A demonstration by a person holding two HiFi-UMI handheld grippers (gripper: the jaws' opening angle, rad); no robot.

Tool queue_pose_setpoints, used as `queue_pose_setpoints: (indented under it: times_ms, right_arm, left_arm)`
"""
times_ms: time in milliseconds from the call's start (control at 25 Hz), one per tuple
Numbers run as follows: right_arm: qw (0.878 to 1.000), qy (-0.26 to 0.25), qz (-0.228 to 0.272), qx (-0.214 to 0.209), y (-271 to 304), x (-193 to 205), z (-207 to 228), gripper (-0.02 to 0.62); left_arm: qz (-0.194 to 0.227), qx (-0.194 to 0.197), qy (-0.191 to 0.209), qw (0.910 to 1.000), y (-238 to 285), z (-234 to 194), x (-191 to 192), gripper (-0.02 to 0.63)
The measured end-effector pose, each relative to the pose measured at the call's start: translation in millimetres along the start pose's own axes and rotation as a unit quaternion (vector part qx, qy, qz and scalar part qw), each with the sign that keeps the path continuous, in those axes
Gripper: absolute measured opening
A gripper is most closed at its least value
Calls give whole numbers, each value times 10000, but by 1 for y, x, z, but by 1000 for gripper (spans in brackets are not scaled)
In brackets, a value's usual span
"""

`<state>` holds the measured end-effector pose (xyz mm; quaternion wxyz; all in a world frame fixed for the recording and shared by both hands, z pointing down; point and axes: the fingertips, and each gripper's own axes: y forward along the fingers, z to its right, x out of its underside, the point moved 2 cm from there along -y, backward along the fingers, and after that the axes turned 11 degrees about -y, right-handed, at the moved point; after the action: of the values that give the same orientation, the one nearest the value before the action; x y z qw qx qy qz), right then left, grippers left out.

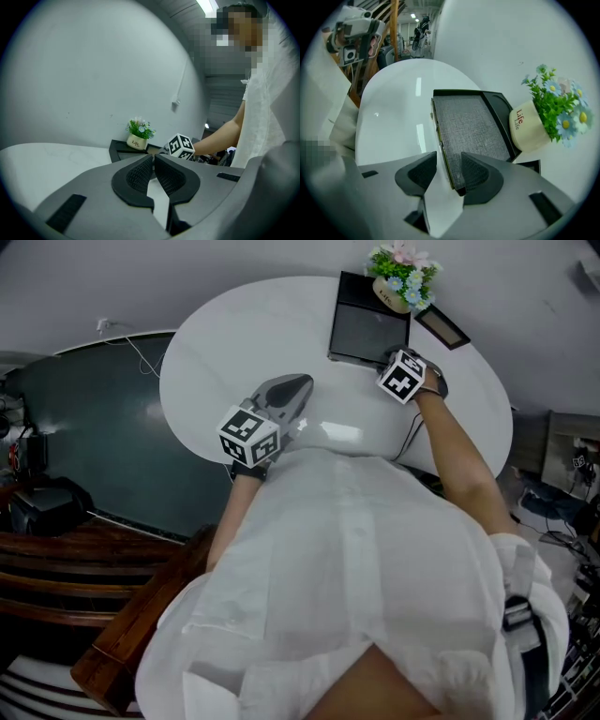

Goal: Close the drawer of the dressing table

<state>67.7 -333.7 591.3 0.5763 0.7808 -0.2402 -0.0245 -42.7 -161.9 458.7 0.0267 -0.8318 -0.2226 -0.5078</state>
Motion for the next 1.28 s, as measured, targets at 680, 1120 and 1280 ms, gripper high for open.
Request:
queue_pose_setpoints:
  times_ms: [680, 1120, 1280]
  right_arm:
    - [8504, 3769, 3208, 1782, -139, 25, -1, 26]
    - [8098, 3947, 3776, 2142, -185, 23, -10, 9]
    - [8233, 3756, 3643, 2200, -190, 21, -13, 9]
  left_arm:
    - [54, 197, 371, 9991, 15, -4, -39, 28]
    - [-58, 461, 635, 9969, 36, 9, -51, 28]
    - [-79, 535, 692, 9961, 41, 16, -52, 28]
